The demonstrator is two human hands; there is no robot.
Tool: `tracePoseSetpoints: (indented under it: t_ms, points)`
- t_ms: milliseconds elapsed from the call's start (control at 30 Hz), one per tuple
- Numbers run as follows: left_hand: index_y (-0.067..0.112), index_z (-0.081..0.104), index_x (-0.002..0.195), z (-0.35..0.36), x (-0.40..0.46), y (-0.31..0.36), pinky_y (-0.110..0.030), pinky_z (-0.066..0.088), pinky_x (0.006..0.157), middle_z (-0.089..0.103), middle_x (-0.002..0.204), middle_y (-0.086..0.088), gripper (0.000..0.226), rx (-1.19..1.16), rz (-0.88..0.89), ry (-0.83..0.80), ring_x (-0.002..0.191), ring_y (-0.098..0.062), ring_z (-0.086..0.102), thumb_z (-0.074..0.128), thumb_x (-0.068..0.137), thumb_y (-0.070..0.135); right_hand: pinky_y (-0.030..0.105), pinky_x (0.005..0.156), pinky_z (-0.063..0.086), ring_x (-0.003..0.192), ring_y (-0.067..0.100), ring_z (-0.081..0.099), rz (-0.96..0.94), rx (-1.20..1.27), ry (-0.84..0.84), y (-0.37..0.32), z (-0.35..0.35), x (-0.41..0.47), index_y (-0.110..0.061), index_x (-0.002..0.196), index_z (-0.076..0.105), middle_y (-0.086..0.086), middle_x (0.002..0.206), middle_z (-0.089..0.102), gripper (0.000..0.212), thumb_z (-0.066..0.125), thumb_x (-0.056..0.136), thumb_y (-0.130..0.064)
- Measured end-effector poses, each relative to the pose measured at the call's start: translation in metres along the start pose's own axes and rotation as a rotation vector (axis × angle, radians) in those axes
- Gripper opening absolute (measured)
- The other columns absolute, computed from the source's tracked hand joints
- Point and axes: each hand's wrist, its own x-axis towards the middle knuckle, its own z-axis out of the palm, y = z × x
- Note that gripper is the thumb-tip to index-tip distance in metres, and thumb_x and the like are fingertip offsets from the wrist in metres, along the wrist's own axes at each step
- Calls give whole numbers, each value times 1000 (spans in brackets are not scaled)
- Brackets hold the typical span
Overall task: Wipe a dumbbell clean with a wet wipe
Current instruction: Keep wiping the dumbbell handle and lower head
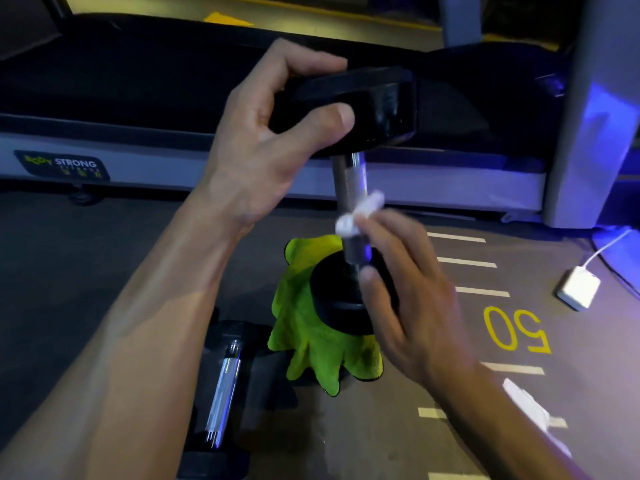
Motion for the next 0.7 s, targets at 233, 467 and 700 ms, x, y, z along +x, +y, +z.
tracePoseSetpoints:
  t_ms: [233,467,700]
  points:
    - [16,59,120,3,0,3,-27,50,91,64,111,6,39,3,-9,-12,105,-6,61,70,88,36,26,107,43,136,15,48,33,72,-45,0,-10,9,-6,145,54,6,147,45,46,37,106,-25]
    - [13,59,113,4,-1,2,-19,49,84,64,103,9,45,27,2,97,95,1,60,87,83,32,25,97,45,116,13,56,12,-50,-113,9,-7,-25,-16,129,70,-4,125,58,43,36,107,-29]
    - [13,58,111,0,-4,8,-23,51,85,65,105,5,44,-16,34,14,97,-4,63,85,82,30,24,78,49,93,8,65,268,231,-56,22,-6,-5,-23,93,72,-12,97,68,21,56,93,-36]
